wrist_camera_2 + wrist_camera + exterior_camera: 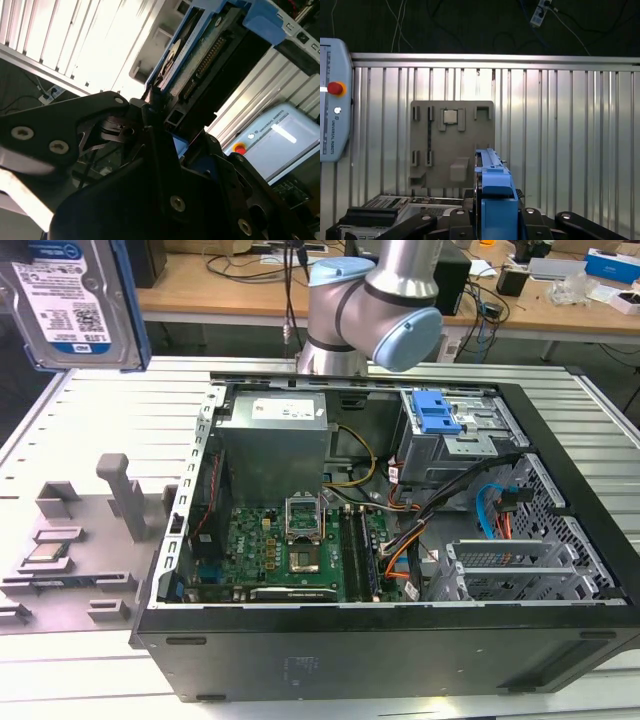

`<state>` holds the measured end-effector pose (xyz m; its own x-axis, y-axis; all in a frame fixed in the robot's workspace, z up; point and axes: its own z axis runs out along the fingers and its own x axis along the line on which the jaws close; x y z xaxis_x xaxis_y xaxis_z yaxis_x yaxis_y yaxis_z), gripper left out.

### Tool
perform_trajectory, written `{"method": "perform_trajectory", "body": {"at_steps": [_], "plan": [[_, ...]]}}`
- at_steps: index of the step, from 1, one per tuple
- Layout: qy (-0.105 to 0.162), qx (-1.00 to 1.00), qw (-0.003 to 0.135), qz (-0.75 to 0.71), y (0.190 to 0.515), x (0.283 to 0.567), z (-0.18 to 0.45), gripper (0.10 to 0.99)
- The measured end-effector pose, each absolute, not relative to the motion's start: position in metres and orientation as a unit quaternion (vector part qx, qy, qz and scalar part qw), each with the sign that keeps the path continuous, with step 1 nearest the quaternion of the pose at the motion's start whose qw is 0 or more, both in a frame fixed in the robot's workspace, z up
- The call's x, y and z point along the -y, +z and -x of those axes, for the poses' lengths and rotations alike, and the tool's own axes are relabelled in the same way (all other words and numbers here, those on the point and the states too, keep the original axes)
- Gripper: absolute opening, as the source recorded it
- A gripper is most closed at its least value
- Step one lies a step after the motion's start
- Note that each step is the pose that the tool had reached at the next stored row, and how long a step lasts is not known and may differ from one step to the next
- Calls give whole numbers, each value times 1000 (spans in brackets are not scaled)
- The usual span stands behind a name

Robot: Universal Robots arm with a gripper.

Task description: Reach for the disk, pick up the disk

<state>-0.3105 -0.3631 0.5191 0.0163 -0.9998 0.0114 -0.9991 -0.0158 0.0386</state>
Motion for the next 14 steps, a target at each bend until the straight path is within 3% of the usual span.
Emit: {"method": "perform_trajectory", "body": {"at_steps": [14], "plan": [[-9, 701, 18, -713, 519, 363, 235, 369]]}}
